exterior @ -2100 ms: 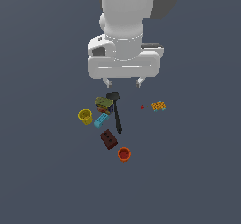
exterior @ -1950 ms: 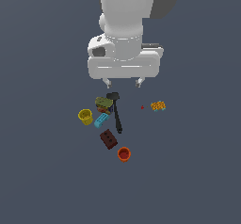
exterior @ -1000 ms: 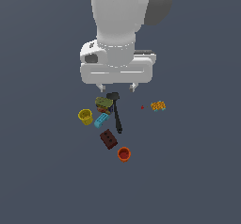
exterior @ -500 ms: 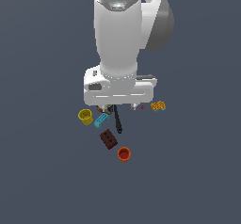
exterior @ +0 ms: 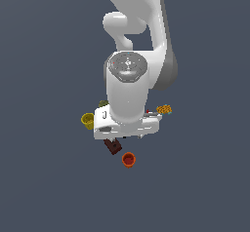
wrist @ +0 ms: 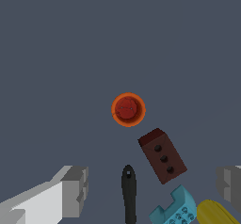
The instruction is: Pick up a designated object from a clutter of objects.
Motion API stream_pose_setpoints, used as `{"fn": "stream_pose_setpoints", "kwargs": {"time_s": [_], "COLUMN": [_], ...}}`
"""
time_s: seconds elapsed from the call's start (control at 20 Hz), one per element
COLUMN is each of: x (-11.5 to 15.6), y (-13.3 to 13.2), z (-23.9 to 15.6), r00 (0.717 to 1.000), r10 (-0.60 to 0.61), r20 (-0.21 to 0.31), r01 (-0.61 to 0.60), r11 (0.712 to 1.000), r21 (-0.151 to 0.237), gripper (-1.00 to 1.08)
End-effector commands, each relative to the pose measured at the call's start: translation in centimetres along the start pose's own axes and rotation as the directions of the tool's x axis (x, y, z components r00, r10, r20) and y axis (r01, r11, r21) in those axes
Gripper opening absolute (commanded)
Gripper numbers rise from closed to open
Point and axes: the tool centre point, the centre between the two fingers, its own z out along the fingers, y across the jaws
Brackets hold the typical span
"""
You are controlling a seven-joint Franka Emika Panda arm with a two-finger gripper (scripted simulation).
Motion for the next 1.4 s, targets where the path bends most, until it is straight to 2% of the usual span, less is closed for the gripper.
{"fn": "stream_pose_setpoints", "kwargs": {"time_s": [0.0, 0.5, 1.1, 1.35], "x": [1.1, 3.3, 3.6, 3.5], "y": [-0.1, -0.6, -0.7, -0.7], "z": [2.3, 8.8, 10.7, 12.9], "r00": [1.000, 0.999, 0.998, 0.998], "r10": [-0.014, -0.050, -0.058, -0.059], "r20": [0.002, 0.007, 0.009, 0.008], "r01": [0.014, 0.050, 0.058, 0.059], "r11": [1.000, 0.999, 0.998, 0.998], "r21": [0.000, 0.003, 0.005, 0.005], "gripper": [1.00, 1.00, 1.00, 1.00]}}
